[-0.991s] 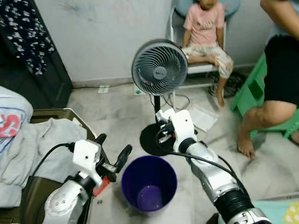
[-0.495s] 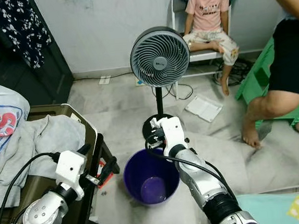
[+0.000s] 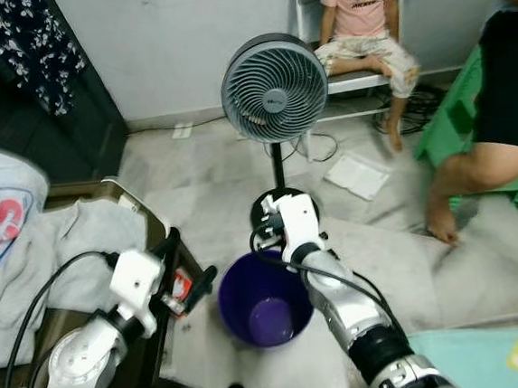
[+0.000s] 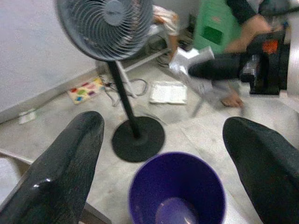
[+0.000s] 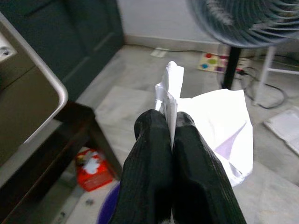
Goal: Clean up the room
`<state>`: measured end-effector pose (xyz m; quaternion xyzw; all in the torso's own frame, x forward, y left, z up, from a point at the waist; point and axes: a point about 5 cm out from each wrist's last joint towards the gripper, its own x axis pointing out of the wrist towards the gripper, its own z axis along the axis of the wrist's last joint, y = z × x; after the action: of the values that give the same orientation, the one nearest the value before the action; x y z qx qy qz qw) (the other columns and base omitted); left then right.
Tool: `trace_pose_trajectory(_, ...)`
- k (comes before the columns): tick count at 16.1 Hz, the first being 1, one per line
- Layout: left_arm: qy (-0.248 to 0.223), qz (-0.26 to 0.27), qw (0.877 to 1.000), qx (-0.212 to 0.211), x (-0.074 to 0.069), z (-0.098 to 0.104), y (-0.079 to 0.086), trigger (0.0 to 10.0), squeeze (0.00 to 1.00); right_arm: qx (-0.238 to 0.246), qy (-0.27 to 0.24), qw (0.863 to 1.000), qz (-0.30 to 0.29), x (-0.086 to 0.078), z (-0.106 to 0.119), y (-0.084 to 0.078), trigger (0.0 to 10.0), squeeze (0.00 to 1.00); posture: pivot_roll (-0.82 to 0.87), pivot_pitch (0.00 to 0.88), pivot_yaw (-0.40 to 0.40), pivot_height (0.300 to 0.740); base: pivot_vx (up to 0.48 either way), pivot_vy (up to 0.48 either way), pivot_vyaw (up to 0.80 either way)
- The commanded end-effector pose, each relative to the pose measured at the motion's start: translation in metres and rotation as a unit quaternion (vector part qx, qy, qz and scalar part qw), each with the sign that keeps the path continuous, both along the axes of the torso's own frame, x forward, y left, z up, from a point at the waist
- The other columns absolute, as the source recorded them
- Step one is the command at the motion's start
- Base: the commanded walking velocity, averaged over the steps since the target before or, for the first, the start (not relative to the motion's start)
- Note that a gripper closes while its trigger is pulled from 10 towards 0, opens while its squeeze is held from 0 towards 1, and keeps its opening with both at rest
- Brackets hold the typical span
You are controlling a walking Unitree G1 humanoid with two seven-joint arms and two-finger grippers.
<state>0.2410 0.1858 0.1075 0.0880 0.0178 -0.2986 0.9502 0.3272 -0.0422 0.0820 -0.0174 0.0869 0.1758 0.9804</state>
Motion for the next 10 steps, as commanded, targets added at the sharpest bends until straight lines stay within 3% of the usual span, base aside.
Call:
trace_pose_trajectory(1,0.017,0.009,1.0,0.013,-0.004,-0.005,0.008,10.0,0.0,0.008,-0.003,1.0,0.007,0.0,0.004,0.009,10.0,0.0,0.11,0.18,0.099,0.74,0.0,0.0,0.8)
trace_pose_trajectory(6,0.017,0.027,0.999,0.017,-0.003,-0.004,0.013,10.0,0.0,0.017,-0.014,1.0,0.005,0.01,0.014,0.017,10.0,0.0,0.12,0.161,0.093,0.74,0.0,0.0,0.11)
trace_pose_trajectory(10,0.013,0.023,1.0,-0.009,0.003,-0.003,0.008,10.0,0.0,0.017,-0.02,1.0,-0.002,0.013,0.015,0.011,10.0,0.0,0.1,0.141,0.086,0.74,0.0,0.0,0.0)
